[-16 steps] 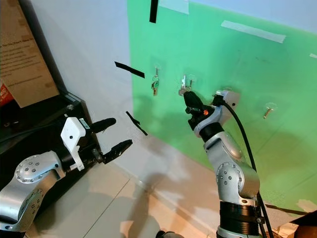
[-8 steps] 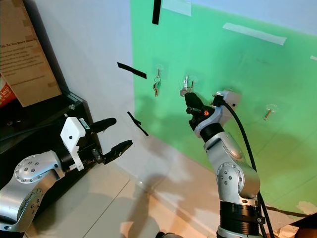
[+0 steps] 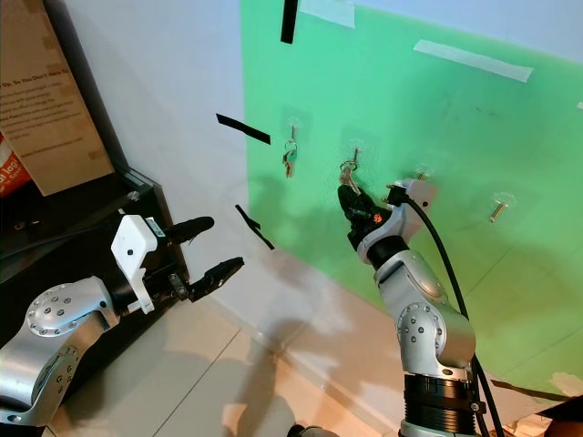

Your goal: Hang keys on a hook

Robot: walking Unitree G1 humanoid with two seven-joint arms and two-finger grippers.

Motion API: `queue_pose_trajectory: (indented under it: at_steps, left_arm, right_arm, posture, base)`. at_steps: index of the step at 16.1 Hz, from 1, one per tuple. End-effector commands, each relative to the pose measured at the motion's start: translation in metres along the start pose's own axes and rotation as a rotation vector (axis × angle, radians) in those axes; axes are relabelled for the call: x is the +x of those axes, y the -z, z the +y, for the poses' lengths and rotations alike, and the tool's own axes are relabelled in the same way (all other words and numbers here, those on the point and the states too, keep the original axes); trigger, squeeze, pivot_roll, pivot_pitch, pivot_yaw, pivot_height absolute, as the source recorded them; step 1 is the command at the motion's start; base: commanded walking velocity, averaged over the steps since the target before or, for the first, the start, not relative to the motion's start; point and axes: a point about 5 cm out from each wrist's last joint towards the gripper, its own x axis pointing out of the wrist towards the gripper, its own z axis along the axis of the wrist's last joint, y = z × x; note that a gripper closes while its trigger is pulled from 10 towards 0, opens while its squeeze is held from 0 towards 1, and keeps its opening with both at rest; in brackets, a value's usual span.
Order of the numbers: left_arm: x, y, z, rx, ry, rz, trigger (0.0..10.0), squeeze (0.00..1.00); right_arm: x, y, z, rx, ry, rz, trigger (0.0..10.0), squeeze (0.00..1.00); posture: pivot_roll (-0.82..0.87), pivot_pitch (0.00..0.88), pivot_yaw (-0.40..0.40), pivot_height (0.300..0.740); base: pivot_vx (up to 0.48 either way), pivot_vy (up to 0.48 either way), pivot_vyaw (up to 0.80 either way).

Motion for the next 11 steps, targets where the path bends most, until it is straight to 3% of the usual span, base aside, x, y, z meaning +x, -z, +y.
queue_pose_trajectory:
  at_steps: [1, 3, 6, 7, 9, 11]
  left_arm:
    - [0.000, -0.002, -0.003, 0.013, 0.016, 0.004, 10.0, 0.15]
    - [0.001, -0.001, -0.003, 0.012, 0.017, 0.005, 10.0, 0.15]
    - [-0.001, 0.006, 0.000, 0.014, -0.034, 0.021, 10.0, 0.15]
    - [-0.006, 0.016, 0.005, 0.018, -0.147, 0.064, 10.0, 0.14]
    - [-0.012, 0.031, 0.014, 0.027, -0.333, 0.113, 10.0, 0.14]
    - [-0.014, 0.035, 0.015, 0.018, -0.407, 0.114, 10.0, 0.13]
  right_arm:
    - [-0.003, -0.002, -0.003, -0.005, 0.016, -0.003, 10.0, 1.00]
    - [-0.005, 0.000, -0.005, -0.024, 0.025, 0.000, 10.0, 1.00]
    - [-0.015, 0.017, -0.014, -0.220, 0.006, 0.070, 10.0, 1.00]
    - [-0.023, 0.037, -0.018, -0.328, -0.036, 0.154, 10.0, 1.00]
    - [-0.028, 0.057, -0.026, -0.403, 0.005, 0.224, 10.0, 1.00]
    - [-0.028, 0.063, -0.031, -0.385, 0.062, 0.244, 10.0, 1.00]
  posture:
    - [-0.05, 0.000, -0.021, 0.740]
    - [-0.05, 0.000, -0.022, 0.740]
    - [-0.04, 0.000, -0.025, 0.740]
    - [-0.04, 0.000, -0.026, 0.740]
    - [-0.04, 0.000, -0.029, 0.740]
    - [-0.03, 0.000, -0.037, 0.740]
  base:
    - [0.000, 0.000, 0.00]
    - [0.000, 0.000, 0.00]
    - [0.000, 0.000, 0.00]
    - [0.000, 0.000, 0.80]
    - [0.000, 0.000, 0.80]
    - [0.000, 0.000, 0.80]
